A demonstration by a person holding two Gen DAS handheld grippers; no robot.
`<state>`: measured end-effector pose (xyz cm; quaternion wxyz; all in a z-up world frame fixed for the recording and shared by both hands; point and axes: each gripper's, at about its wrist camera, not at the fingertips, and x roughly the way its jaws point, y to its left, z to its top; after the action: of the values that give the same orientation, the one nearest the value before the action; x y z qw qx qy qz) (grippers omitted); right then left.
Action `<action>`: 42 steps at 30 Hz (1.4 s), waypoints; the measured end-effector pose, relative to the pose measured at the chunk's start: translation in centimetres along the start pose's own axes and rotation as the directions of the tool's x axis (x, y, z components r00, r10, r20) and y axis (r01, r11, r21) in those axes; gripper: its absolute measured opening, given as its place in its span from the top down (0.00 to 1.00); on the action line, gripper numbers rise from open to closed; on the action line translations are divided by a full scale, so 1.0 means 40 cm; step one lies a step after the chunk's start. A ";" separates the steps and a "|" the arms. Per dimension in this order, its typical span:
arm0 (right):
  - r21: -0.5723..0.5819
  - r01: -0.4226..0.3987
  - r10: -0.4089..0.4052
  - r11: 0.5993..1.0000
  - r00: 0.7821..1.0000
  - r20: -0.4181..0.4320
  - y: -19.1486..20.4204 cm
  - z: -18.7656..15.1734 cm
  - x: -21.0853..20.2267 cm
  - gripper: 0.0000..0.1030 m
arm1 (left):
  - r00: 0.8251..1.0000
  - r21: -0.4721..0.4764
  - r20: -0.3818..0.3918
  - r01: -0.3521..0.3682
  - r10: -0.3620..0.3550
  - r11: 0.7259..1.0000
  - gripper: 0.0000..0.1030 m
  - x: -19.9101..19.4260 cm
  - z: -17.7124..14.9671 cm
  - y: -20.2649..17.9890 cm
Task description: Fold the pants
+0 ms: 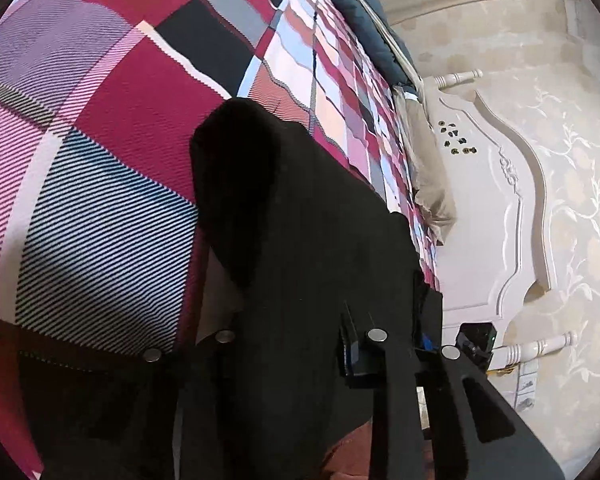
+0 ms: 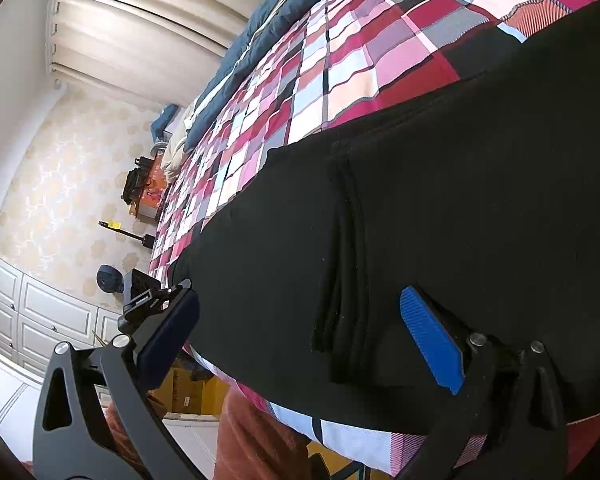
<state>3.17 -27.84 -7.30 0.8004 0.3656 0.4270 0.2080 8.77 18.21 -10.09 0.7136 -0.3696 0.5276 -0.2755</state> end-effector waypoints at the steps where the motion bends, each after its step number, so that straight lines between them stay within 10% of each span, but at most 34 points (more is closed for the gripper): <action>1: -0.002 0.000 0.000 1.000 1.000 0.001 0.000 0.000 0.000 0.02 | 1.000 -0.001 0.002 0.003 -0.003 1.000 0.79 -0.003 -0.002 -0.005; 19: -0.006 -0.002 0.002 1.000 1.000 0.021 0.001 -0.003 -0.004 0.02 | 0.997 0.236 0.071 -0.024 0.007 0.971 0.83 -0.014 -0.052 -0.380; 28: -0.014 -0.015 0.016 1.000 0.999 0.035 0.000 -0.008 -0.010 0.02 | 0.999 0.386 -0.019 -0.038 0.049 0.922 0.81 0.180 -0.123 -0.590; 42: -0.052 0.096 -0.088 0.994 0.986 0.139 -0.016 -0.046 -0.150 0.02 | 0.962 0.469 -0.058 -0.210 0.267 0.858 0.80 0.509 -0.253 -0.640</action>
<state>-1.62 -31.37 -5.29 0.8468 0.3355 0.3815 0.1579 4.93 -14.83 -2.06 0.7759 -0.1051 0.5315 -0.3232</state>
